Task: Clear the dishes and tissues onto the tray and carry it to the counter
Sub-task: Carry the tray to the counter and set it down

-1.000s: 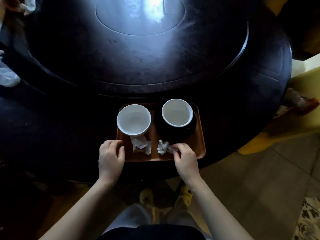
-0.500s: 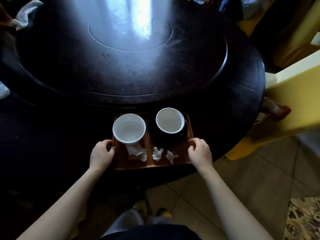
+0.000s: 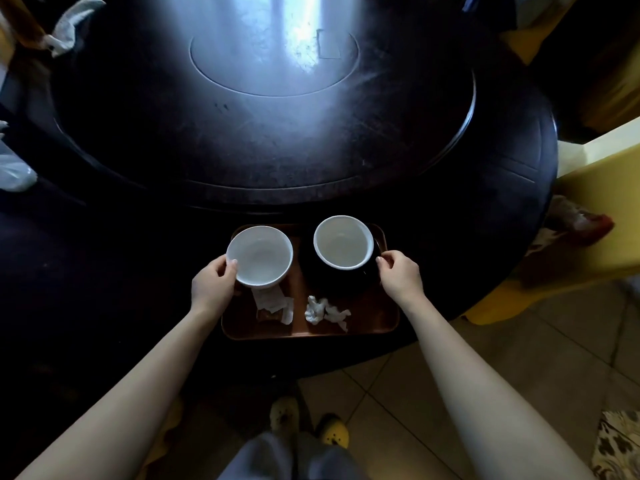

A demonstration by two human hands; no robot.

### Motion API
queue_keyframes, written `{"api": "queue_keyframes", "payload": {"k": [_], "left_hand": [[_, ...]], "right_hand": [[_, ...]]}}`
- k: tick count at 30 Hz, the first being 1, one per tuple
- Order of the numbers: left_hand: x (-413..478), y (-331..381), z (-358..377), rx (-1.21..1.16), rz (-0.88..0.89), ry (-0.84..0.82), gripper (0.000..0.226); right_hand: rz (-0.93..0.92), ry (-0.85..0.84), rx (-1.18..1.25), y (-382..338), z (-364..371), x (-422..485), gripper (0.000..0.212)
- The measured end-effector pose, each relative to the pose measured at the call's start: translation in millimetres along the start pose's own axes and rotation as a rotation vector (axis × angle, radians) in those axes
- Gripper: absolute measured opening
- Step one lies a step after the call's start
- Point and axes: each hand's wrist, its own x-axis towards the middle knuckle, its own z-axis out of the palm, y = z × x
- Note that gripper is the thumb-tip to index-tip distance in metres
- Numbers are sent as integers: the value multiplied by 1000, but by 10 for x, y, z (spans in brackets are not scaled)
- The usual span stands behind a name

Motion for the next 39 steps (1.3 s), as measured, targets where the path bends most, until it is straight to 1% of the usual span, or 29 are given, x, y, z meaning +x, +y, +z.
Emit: {"api": "queue_keyframes", "payload": {"k": [2, 4, 7, 11, 15, 18, 20, 23, 24, 25, 28, 30, 32, 35, 39], "left_hand": [[-3, 6, 25, -7, -5, 2, 29], [-22, 18, 60, -19, -5, 0, 29], [-46, 25, 96, -6, 4, 17, 30], [-41, -21, 112, -12, -5, 29, 36], [-51, -64, 114, 18, 36, 40, 35], [-39, -104, 93, 34, 63, 10, 34], [3, -130, 54, 65, 83, -7, 34], [110, -221, -49, 74, 47, 54, 34], [140, -260, -85, 104, 37, 69, 34], [161, -295, -114, 156, 27, 66, 33], [183, -318, -142, 277, 17, -11, 25], [195, -298, -134, 347, 35, -52, 20], [212, -276, -134, 410, 43, -76, 19], [246, -238, -121, 533, 55, -116, 22], [311, -179, -43, 727, 116, -99, 27]], "right_hand": [[25, -31, -28, 1, 45, 32, 37], [37, -28, -35, -9, 89, 34, 36], [56, 6, -22, -9, 118, -18, 30], [80, -20, 22, 67, 169, -134, 17], [132, -59, 111, 85, 253, -316, 20], [132, -96, 100, 123, 250, -367, 23], [119, -59, 84, 168, 175, -337, 25], [52, 110, 75, 292, 6, -221, 28], [28, 137, 36, 335, -43, -160, 28], [14, 126, -2, 367, -81, -91, 28], [5, -30, -109, 393, -106, 137, 25], [1, -88, -202, 359, -88, 250, 26], [5, -125, -295, 309, -79, 306, 30], [7, -158, -401, 250, -76, 350, 31], [-36, -151, -466, 232, -58, 384, 33]]}}
